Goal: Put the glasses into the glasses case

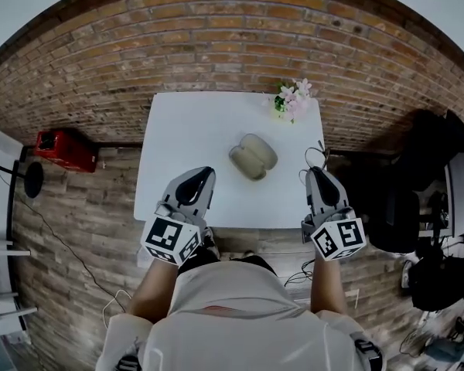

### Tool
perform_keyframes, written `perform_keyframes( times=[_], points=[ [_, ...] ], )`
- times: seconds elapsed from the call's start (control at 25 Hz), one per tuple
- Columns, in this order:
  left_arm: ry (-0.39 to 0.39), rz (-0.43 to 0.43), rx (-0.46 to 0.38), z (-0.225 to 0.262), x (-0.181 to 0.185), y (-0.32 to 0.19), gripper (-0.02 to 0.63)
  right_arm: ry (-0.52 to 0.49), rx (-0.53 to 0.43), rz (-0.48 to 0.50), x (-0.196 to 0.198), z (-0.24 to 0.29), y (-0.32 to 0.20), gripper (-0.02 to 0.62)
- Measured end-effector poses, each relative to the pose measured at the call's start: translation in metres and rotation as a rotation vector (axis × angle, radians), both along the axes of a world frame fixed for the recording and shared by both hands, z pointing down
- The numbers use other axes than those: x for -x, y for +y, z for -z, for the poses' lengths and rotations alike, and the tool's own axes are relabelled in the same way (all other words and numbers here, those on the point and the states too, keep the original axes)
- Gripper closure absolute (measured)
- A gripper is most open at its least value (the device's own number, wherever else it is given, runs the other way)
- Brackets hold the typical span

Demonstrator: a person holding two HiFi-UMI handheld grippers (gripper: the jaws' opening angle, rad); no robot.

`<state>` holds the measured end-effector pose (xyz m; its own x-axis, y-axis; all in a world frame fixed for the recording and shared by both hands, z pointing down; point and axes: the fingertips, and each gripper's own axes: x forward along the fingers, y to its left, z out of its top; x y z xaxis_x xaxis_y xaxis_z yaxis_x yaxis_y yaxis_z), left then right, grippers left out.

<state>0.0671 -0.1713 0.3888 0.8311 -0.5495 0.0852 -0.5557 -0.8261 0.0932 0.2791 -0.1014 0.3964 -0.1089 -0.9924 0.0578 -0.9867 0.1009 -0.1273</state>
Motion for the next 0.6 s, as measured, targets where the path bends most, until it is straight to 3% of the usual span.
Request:
perform_keyframes(
  times=[0.4,0.6],
  points=[
    [0.001,-0.025,0.024,-0.014,0.044,-0.099,0.583,0.024,0.047,-0.015,0.061,-0.004,-0.090,0.506],
    [-0.009,0.007,0.048,-0.025,0.053,-0.122,0.583,0.015,0.094,-0.005,0.061,-0.022,-0.112,0.506]
  ],
)
